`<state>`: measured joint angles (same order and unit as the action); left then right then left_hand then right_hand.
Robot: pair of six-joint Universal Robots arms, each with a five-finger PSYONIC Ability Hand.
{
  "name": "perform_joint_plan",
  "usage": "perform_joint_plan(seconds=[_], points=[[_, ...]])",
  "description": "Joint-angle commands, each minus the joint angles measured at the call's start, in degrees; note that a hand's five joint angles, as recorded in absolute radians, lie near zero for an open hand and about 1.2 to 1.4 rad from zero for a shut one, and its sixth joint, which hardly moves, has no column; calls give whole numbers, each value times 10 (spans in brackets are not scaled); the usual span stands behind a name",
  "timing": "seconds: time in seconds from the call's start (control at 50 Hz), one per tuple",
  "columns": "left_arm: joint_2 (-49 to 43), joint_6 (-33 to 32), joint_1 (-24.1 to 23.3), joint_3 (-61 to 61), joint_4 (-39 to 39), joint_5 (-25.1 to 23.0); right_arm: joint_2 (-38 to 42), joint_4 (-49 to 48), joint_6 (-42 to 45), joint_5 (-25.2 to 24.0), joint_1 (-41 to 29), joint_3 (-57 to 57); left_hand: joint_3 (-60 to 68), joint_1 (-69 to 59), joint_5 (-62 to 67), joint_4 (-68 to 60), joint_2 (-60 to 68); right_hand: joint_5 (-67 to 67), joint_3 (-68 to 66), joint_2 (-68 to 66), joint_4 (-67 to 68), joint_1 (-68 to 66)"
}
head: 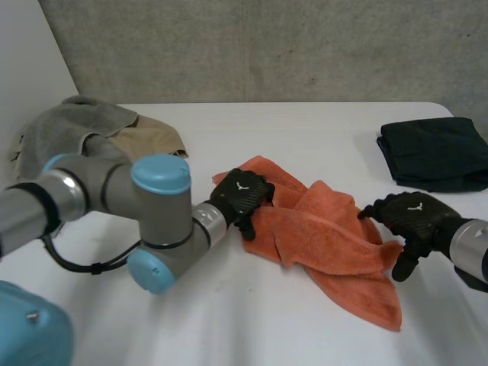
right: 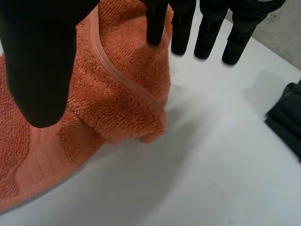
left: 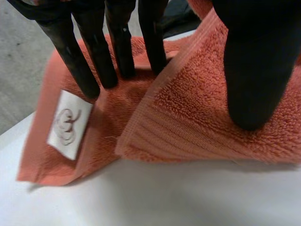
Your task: Fold the laundry.
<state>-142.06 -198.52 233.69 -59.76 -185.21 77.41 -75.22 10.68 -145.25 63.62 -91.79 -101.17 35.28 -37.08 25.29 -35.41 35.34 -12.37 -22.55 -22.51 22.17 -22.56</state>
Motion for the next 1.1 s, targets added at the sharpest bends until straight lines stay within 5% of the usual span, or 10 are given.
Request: perform_joint_plan(seconds=[0.02,0.08,0.32,0.46,0.6,0.74,0.78,0.82,0.92,1.1], points=[[-28,-3,-6,41,3,0,32,-50,-32,-14,1,-10,364,-346,364,-363,364,-253,-252,-252,255,-251],[-24,-5,-10,38,11,3,32,-57,-32,-10,2,-5,447,-429,447,-446,447,-576,-574,-574,578,-574],[242,-6,5,-23,37,74,-127,-64,-48,0,4,96,447,-429,447,-446,447,-576,-574,-575,578,-574],[382,0,7,-71,8,75,-194,9,-93,-4,2,221,447,-429,447,-446,447,-576,-574,-575,578,-574],[403,-6,4,-127,-13,75,-170,23,-115,-10,-14,235,447,-429,447,-446,447,-576,-574,-575,578,-574],[353,-9,7,-168,-8,83,-43,84,-113,-4,-79,227,447,-429,447,-446,447,-576,-574,-575,578,-574],[349,-10,8,-181,-8,83,-24,105,-104,-4,-78,230,447,-429,447,-446,447,-316,-314,-315,318,-314],[349,-10,8,-188,-8,83,-8,126,-95,-3,-77,230,447,-429,447,-446,447,124,126,125,-122,126],[358,-9,5,-193,-9,84,1,110,-132,-3,-78,187,447,-429,447,-446,447,124,126,125,-122,126],[390,-8,3,-160,-8,93,-12,-78,-283,36,-85,7,447,-429,447,-446,447,124,126,125,-122,126]])
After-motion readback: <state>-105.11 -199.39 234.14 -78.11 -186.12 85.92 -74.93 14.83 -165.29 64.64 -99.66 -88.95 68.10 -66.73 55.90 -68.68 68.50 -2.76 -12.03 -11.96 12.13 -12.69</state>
